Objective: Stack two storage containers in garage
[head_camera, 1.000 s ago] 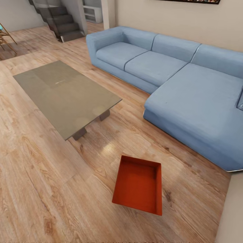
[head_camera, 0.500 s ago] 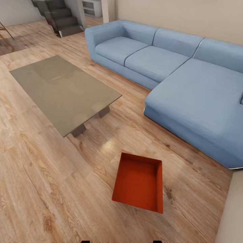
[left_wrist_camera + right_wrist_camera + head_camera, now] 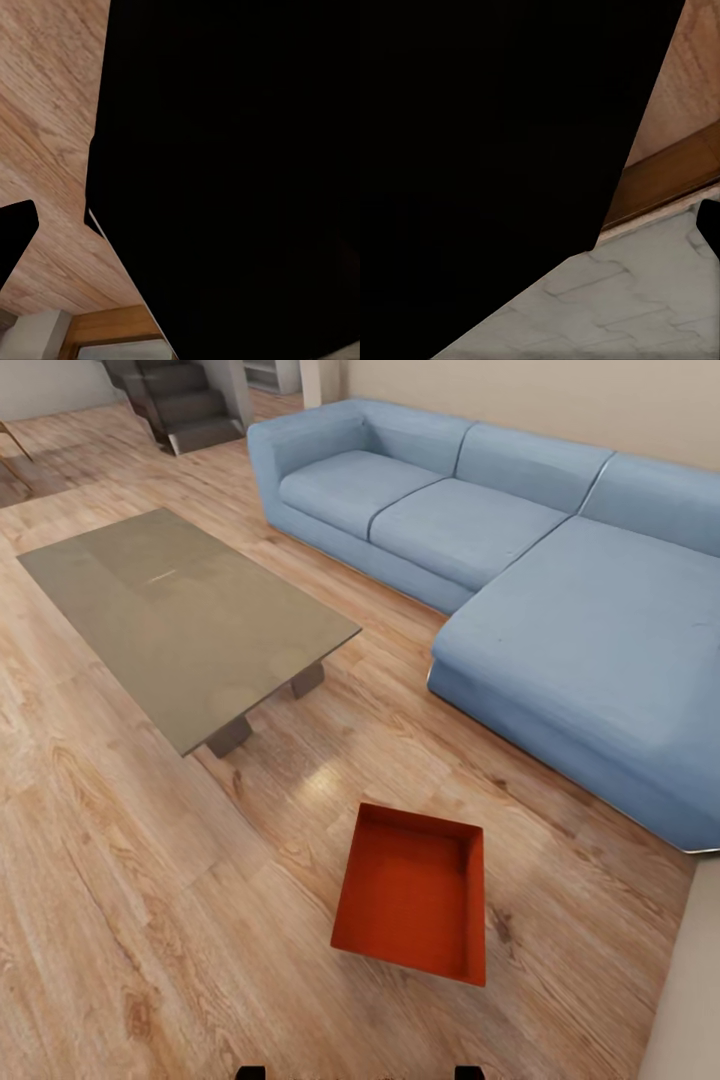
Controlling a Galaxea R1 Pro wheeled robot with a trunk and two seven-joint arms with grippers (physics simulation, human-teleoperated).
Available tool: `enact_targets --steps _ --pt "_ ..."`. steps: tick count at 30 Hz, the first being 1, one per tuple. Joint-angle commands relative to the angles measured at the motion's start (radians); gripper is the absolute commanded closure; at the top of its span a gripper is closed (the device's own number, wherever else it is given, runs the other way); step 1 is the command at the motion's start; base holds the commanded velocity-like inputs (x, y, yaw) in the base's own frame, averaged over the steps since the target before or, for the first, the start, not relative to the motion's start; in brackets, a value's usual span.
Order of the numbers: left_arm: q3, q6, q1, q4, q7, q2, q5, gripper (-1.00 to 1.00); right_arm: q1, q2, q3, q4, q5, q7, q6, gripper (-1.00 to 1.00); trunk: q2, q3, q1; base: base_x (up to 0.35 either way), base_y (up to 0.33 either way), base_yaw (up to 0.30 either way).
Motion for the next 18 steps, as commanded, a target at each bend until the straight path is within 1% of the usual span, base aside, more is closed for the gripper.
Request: enact_targets --steps 1,11,18 --pt "0.008 -0.003 0.000 0.001 0.002 0.000 -0.001 -1.00 -0.001 0.000 0.007 0.003 0.006 -0.003 -0.005 -1.00 -0.007 -0.005 0.004 0.000 0.000 0.000" --pt "0.008 -0.003 0.000 0.001 0.002 0.001 -0.001 -1.00 -0.001 0.000 0.007 0.003 0.002 -0.003 -0.006 -1.00 -0.077 -0.050 0.042 0.000 0.000 0.000" --pt "0.008 -0.003 0.000 0.001 0.002 0.001 -0.001 -1.00 -0.001 -0.001 0.007 0.003 0.005 -0.005 -0.007 -1.00 -0.077 -0.050 0.042 0.000 0.000 0.000"
